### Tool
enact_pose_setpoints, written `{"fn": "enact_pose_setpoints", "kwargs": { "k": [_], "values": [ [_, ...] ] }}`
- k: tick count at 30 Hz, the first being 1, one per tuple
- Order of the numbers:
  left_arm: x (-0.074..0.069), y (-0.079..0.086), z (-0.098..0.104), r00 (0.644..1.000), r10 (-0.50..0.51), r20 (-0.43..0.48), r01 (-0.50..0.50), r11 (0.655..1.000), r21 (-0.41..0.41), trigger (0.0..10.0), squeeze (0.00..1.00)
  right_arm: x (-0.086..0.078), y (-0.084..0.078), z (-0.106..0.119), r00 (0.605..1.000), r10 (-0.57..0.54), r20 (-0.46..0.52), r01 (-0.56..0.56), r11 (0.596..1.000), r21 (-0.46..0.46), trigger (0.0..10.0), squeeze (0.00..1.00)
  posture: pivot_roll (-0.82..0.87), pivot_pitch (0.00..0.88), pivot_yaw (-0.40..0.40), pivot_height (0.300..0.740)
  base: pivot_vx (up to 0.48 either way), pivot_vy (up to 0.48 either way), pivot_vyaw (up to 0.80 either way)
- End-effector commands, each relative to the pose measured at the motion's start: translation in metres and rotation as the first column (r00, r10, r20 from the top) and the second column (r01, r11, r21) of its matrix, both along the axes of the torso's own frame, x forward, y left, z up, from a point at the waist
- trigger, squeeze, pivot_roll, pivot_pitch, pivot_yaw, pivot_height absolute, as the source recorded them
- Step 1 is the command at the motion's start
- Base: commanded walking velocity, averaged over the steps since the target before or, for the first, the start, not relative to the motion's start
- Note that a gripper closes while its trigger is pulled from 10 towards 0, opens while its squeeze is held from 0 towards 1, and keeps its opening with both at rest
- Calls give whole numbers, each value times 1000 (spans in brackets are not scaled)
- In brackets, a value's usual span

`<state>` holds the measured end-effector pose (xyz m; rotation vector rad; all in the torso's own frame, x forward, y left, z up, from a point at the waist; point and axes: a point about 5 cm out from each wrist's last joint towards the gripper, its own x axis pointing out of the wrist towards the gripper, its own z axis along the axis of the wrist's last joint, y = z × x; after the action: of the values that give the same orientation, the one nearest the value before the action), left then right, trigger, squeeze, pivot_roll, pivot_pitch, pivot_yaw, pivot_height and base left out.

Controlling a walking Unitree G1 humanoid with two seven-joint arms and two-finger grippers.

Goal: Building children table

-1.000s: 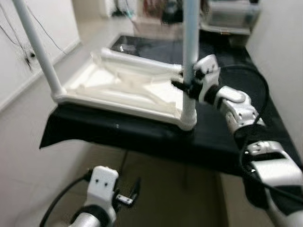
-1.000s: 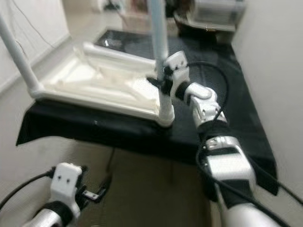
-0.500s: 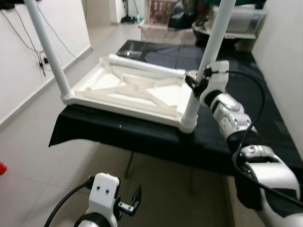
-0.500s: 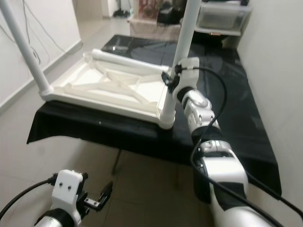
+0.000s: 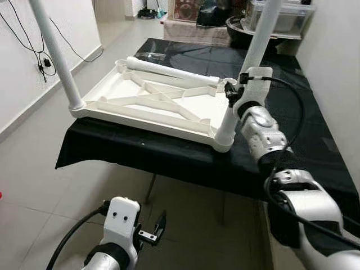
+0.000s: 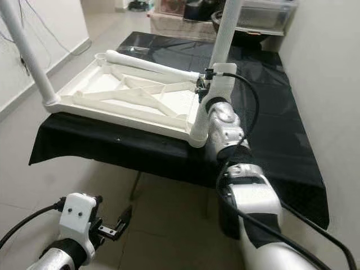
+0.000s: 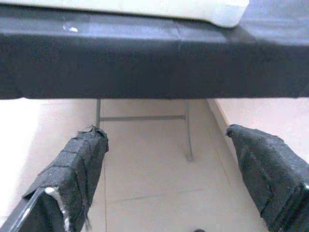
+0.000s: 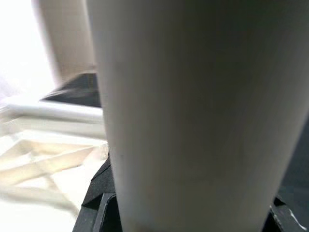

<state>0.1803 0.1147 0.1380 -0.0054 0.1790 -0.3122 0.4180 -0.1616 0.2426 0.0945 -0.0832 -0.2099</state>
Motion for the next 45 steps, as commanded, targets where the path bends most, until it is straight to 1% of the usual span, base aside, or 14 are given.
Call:
{"fn": "enact_pose_setpoints", "kwargs": {
  "k": [1, 4, 5, 8, 11, 14, 15, 17, 18, 20, 24, 42, 43, 45],
  "values": [
    [-1, 1, -6, 1000, 7, -23, -7, 1000, 9, 10000, 0, -13, -16, -69, 944, -141, -298, 161, 986, 44, 10000, 0, 100, 134, -30, 740, 0, 0, 0],
    [1, 1, -5, 1000, 6, -16, -6, 1000, 9, 10000, 0, -16, -18, -68, 910, -302, -283, 337, 938, 84, 10000, 0, 100, 134, -32, 740, 0, 0, 0],
    [1, 1, -5, 1000, 6, -16, -6, 1000, 9, 10000, 0, -16, -18, -68, 910, -302, -283, 337, 938, 84, 10000, 0, 100, 134, -32, 740, 0, 0, 0],
    [4, 1, -4, 1000, 6, -7, -6, 1000, 9, 10000, 0, -20, -12, -56, 849, -480, -223, 506, 860, 74, 10000, 0, 103, 128, -28, 740, 0, 0, 0],
    [5, 1, -4, 1000, 6, -4, -6, 1000, 8, 10000, 0, -23, 2, -46, 794, -573, -203, 594, 803, 59, 10000, 0, 102, 129, -26, 740, 0, 0, 0],
    [5, 1, -4, 1000, 6, -4, -5, 1000, 8, 10000, 0, -23, 5, -45, 783, -587, -205, 608, 792, 57, 10000, 0, 102, 129, -26, 740, 0, 0, 0],
    [6, 0, -4, 1000, 3, -4, -3, 1000, 7, 10000, 0, -24, 20, -41, 773, -600, -205, 621, 781, 57, 10000, 0, 98, 130, -21, 740, 0, 0, 0],
    [6, -2, -4, 1000, -1, -5, 1, 1000, 4, 10000, 0, -25, 36, -37, 776, -596, -206, 619, 783, 67, 10000, 0, 103, 129, -23, 740, 0, 0, 0],
    [6, -2, -4, 1000, -1, -5, 1, 1000, 4, 10000, 0, -25, 36, -37, 776, -596, -206, 619, 783, 67, 10000, 0, 103, 129, -23, 740, 0, 0, 0],
    [7, -5, -4, 1000, -13, -1, 13, 1000, 6, 10000, 0, -26, 65, -31, 798, -560, -225, 589, 804, 86, 10000, 0, 108, 129, -33, 740, 0, 0, 0],
    [7, -6, -5, 1000, -19, 1, 19, 1000, 8, 10000, 0, -27, 74, -31, 807, -542, -234, 573, 814, 92, 10000, 0, 105, 131, -36, 740, 0, 0, 0],
    [8, -8, -7, 1000, -21, -1, 21, 1000, 4, 10000, 0, -27, 79, -31, 821, -531, -208, 553, 831, 60, 10000, 20, 95, 130, -33, 740, 0, 0, 0],
    [8, -8, -7, 1000, -20, -2, 20, 1000, 4, 10000, 0, -27, 80, -32, 832, -514, -208, 536, 842, 64, 10000, 1000, 94, 131, -34, 740, 0, 0, 0],
    [8, -8, -8, 1000, -19, -3, 19, 1000, 4, 10000, 0, -27, 81, -32, 839, -503, -208, 525, 848, 66, 10000, 1000, 94, 130, -34, 740, 0, 0, 0]
  ]
}}
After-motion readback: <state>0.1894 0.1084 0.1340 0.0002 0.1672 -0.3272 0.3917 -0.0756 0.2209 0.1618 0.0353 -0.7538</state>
